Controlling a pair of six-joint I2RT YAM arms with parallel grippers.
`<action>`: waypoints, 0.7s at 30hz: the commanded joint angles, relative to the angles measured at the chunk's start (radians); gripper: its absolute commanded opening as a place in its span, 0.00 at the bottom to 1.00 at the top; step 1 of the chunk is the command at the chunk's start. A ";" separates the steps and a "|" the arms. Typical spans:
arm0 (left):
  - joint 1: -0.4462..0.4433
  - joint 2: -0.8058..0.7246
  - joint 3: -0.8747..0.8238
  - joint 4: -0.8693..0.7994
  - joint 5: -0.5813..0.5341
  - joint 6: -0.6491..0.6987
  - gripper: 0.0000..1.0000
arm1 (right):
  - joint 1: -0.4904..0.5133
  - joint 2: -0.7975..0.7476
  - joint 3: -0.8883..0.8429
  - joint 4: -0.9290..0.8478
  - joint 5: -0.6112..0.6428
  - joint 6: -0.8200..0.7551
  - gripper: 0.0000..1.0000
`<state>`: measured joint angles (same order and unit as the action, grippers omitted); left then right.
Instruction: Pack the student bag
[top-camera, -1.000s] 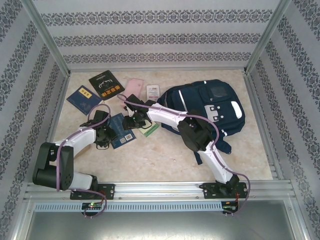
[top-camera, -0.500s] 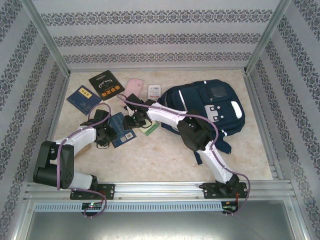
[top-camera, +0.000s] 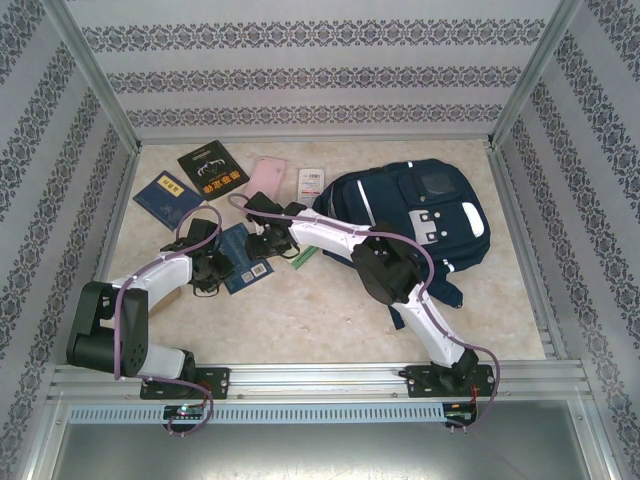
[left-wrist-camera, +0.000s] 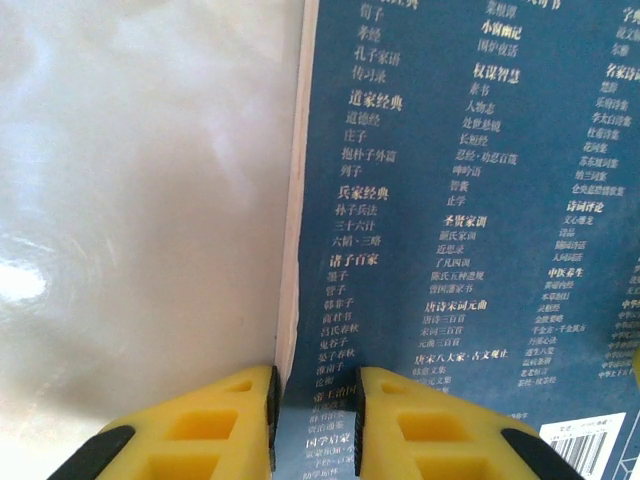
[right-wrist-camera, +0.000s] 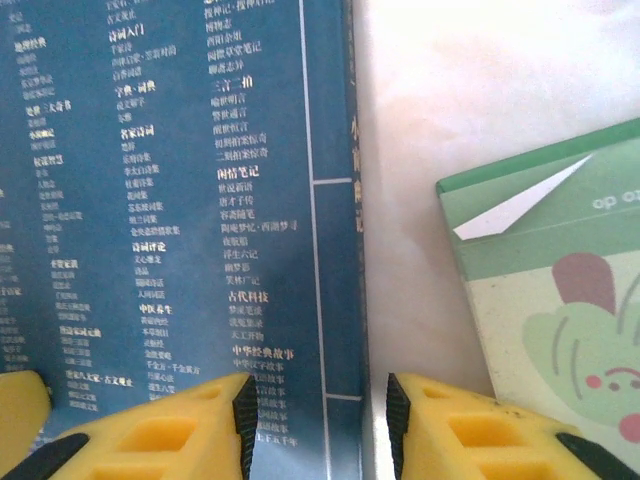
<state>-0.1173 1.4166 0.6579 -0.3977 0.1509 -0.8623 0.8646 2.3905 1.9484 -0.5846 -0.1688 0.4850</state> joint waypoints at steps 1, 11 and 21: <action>0.006 0.063 -0.043 -0.033 -0.030 0.030 0.25 | -0.019 0.014 -0.005 -0.076 0.061 -0.035 0.42; 0.004 0.056 -0.073 0.021 0.032 0.014 0.25 | 0.005 0.082 0.037 0.001 -0.315 0.022 0.42; 0.004 0.021 -0.079 0.053 0.075 0.009 0.25 | -0.005 -0.042 -0.044 0.273 -0.655 0.190 0.36</action>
<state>-0.1089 1.3964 0.6308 -0.3614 0.1738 -0.8604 0.7906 2.4050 1.9324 -0.4866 -0.4995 0.5854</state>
